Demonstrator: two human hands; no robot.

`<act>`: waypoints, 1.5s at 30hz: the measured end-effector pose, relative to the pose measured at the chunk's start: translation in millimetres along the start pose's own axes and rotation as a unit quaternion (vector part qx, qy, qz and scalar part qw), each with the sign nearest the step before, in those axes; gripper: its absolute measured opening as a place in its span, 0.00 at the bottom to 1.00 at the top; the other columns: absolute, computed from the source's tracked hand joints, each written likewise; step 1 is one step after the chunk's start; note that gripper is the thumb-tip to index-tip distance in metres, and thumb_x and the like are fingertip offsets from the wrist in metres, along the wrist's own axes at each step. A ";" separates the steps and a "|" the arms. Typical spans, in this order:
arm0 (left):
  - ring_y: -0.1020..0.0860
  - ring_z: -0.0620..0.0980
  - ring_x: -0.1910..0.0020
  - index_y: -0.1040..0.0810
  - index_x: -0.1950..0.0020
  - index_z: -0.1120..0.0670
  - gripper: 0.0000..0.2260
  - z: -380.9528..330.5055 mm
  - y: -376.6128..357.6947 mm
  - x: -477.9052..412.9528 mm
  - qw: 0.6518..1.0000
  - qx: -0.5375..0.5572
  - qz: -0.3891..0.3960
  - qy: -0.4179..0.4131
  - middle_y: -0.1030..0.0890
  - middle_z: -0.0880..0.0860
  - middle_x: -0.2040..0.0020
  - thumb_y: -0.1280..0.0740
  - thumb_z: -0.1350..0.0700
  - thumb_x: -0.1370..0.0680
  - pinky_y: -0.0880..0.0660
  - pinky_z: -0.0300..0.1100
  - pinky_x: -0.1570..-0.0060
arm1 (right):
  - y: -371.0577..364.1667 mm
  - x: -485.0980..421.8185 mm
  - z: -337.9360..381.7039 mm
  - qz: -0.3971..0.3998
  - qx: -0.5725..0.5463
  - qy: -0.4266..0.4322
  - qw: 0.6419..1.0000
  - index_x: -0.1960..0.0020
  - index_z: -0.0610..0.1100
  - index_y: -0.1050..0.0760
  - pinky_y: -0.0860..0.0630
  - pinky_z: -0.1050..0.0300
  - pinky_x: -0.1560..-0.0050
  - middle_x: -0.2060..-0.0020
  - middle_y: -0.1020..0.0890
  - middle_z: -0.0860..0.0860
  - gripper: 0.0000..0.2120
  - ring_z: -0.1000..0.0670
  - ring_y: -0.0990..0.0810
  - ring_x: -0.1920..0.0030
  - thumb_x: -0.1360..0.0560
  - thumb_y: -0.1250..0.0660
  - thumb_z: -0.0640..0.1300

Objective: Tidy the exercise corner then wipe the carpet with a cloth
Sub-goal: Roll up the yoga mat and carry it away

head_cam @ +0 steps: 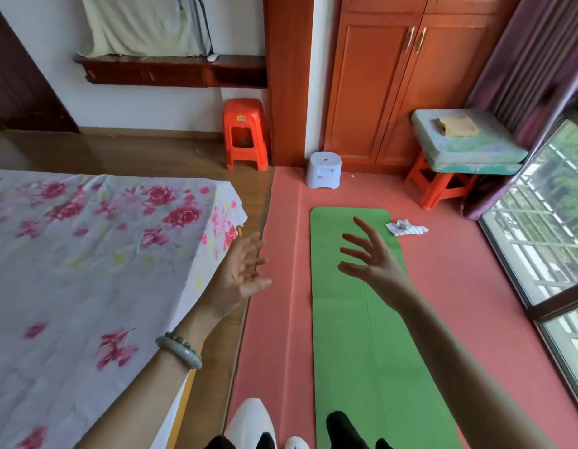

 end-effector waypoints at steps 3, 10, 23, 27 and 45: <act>0.23 0.49 0.43 0.33 0.33 0.46 0.36 8.3 10.4 -57.1 1.000 0.005 0.021 0.003 0.26 0.48 0.36 0.26 0.53 0.40 0.26 0.45 0.43 | 6.4 -45.1 -0.9 -0.024 -0.006 -0.009 1.000 0.30 0.55 0.41 0.23 0.46 0.44 0.38 0.27 0.46 0.40 0.47 0.24 0.41 0.32 0.31 0.26; 0.23 0.49 0.43 0.34 0.33 0.44 0.36 26.1 35.4 -224.6 0.994 -0.001 0.111 -0.005 0.27 0.48 0.35 0.25 0.57 0.38 0.26 0.44 0.43 | 15.1 -170.2 -4.2 -0.091 -0.018 -0.016 0.996 0.31 0.57 0.41 0.24 0.45 0.42 0.38 0.28 0.47 0.39 0.47 0.24 0.40 0.31 0.31 0.27; 0.24 0.48 0.42 0.34 0.35 0.43 0.34 16.4 61.4 -495.7 0.966 0.000 0.259 0.010 0.28 0.48 0.35 0.27 0.61 0.36 0.28 0.46 0.40 | 42.7 -365.8 26.4 -0.247 -0.037 -0.023 0.968 0.30 0.57 0.41 0.23 0.48 0.45 0.36 0.28 0.45 0.39 0.46 0.24 0.39 0.31 0.31 0.28; 0.24 0.47 0.42 0.34 0.35 0.42 0.34 21.2 49.3 -559.6 0.956 -0.005 0.292 0.010 0.27 0.46 0.35 0.26 0.58 0.38 0.28 0.45 0.42 | 65.4 -408.9 17.8 -0.271 -0.038 -0.036 0.961 0.29 0.55 0.42 0.22 0.50 0.46 0.34 0.29 0.44 0.39 0.47 0.24 0.39 0.30 0.31 0.28; 0.24 0.49 0.40 0.35 0.32 0.47 0.34 27.1 -98.1 -862.6 0.883 -0.084 0.462 0.010 0.28 0.47 0.34 0.28 0.60 0.34 0.26 0.45 0.41 | 217.0 -626.1 -5.9 -0.414 -0.120 -0.042 0.901 0.29 0.54 0.41 0.23 0.48 0.45 0.35 0.29 0.42 0.39 0.45 0.24 0.39 0.32 0.29 0.29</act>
Point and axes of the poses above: each hand's wrist, its own x-axis away from the middle knuckle, its own y-axis out of the back of the hand, z = x × y, the point moved 6 cm from there along -x, towards the middle knuckle
